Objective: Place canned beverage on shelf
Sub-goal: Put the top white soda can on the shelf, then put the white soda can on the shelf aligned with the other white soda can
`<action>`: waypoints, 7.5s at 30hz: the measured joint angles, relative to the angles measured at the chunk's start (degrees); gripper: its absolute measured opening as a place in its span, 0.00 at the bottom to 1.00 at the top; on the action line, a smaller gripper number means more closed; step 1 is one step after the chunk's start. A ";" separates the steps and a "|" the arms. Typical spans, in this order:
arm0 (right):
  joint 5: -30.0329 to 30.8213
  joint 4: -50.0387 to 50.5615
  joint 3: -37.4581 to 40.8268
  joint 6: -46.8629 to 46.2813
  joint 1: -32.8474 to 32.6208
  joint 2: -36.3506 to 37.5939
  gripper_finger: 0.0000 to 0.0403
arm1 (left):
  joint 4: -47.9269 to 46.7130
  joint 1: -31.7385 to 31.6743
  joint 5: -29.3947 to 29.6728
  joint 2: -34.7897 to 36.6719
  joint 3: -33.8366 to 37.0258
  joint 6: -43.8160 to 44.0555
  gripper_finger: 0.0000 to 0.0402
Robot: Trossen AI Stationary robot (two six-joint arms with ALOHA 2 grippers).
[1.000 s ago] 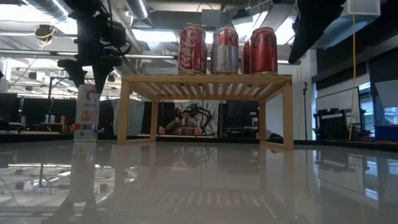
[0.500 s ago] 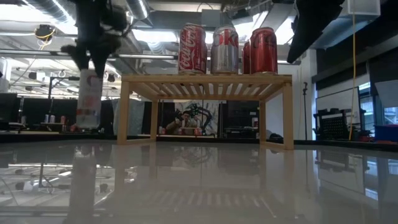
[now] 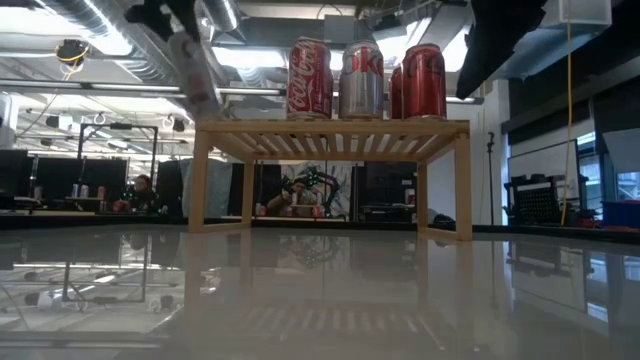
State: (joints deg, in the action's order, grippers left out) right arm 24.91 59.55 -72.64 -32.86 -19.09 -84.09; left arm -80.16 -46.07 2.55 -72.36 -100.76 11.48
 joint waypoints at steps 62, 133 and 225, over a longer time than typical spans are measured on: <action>0.96 -1.99 0.00 -1.33 0.00 -0.15 0.95 | -9.05 9.52 -10.69 -26.71 -24.53 -3.10 0.58; 2.54 -2.61 0.00 -3.27 0.00 -0.15 0.95 | -1.13 9.83 -14.01 -29.16 -24.56 -6.09 0.74; -2.05 -6.74 -0.01 3.65 0.00 -0.17 0.95 | -9.85 81.24 -6.47 12.55 30.01 96.75 0.73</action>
State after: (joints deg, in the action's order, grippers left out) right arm 22.85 52.82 -72.65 -29.21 -19.09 -84.27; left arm -90.01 35.17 -3.93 -59.81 -70.75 108.23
